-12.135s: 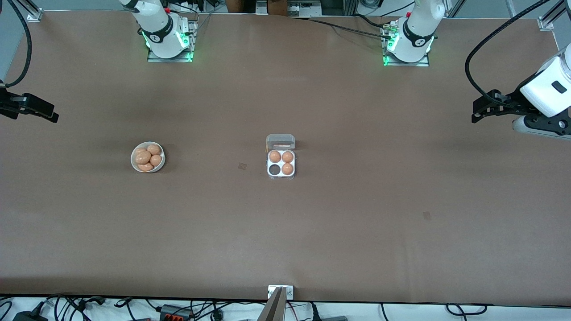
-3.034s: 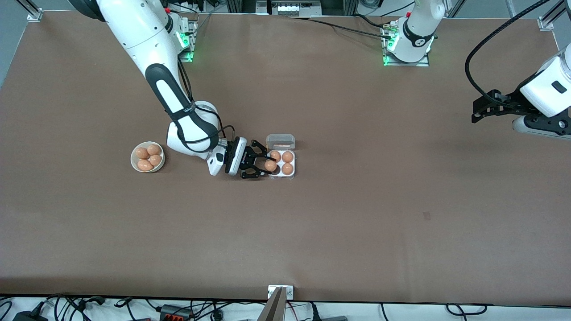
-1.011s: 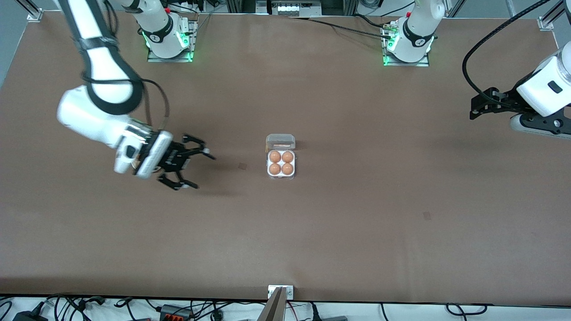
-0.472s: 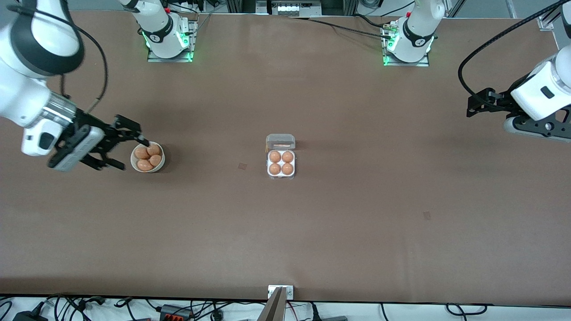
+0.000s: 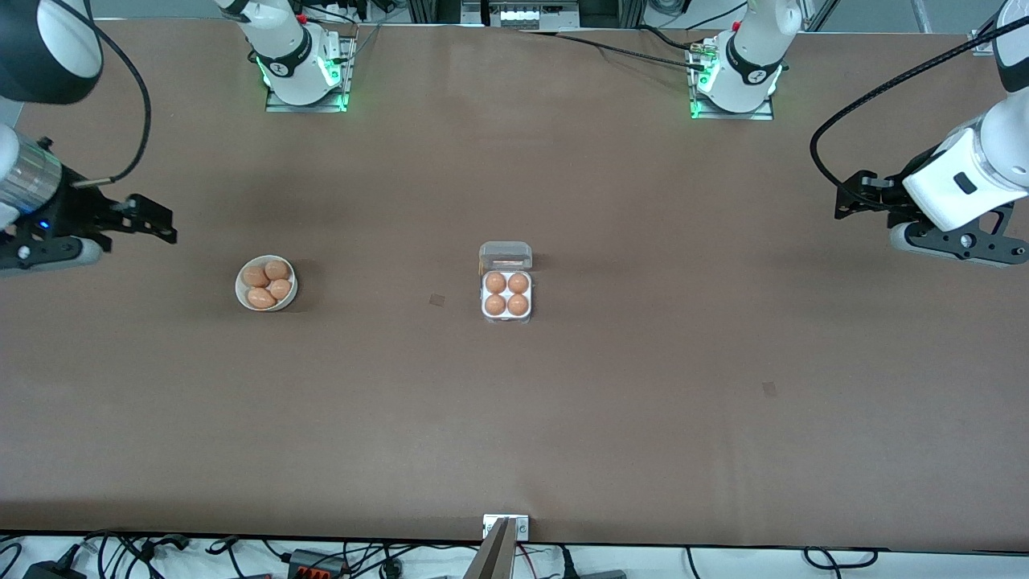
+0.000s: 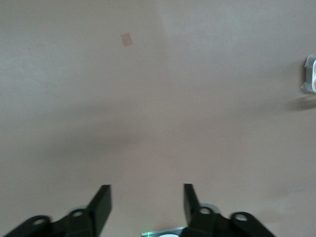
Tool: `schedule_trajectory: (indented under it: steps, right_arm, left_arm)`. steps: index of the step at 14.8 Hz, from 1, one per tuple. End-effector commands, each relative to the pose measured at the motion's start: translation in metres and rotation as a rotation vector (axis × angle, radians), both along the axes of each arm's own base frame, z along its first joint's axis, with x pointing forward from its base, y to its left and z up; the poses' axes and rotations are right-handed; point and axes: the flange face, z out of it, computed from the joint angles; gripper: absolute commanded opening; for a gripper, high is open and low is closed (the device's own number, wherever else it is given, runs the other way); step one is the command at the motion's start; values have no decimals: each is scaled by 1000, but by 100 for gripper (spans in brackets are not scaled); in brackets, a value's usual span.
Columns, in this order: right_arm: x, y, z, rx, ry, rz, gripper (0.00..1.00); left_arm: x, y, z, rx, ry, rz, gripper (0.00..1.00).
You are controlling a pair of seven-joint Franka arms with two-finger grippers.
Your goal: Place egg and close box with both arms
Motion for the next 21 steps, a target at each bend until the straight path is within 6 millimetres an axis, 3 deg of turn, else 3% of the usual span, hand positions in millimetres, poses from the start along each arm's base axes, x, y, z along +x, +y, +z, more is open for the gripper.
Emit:
schedule_trajectory:
  steps: [1,3,5,8,10,13,15,16,21]
  right_arm:
    - [-4,-40,37,2,-25,-106,100]
    - [-3,-52,57,-12,-64,-125,100]
    - [-4,-57,65,-81,-71,-132,100]
    - [-14,-54,53,-113,49,-118,100]
    - [-14,-54,40,-97,78,-120,100]
    - [-10,-36,26,-86,76,-96,100]
    - [-8,-25,27,-56,57,-89,100]
    - [-8,-23,30,-53,51,-86,100]
    - [-8,-22,33,47,46,-109,100]
  left_arm:
    - [-1,-3,2,11,15,-7,19]
    - [0,-3,0,8,18,-9,1]
    - [0,-6,-2,1,22,-15,1]
    - [-12,-51,-6,11,73,-74,1]
    - [-17,-69,-14,19,98,-86,1]
    - [-26,-137,-37,42,130,-80,1]
    - [-35,-186,-56,53,149,-102,1]
    - [-40,-216,-65,56,135,-118,1]
    - [-67,-327,-117,86,90,-38,1]
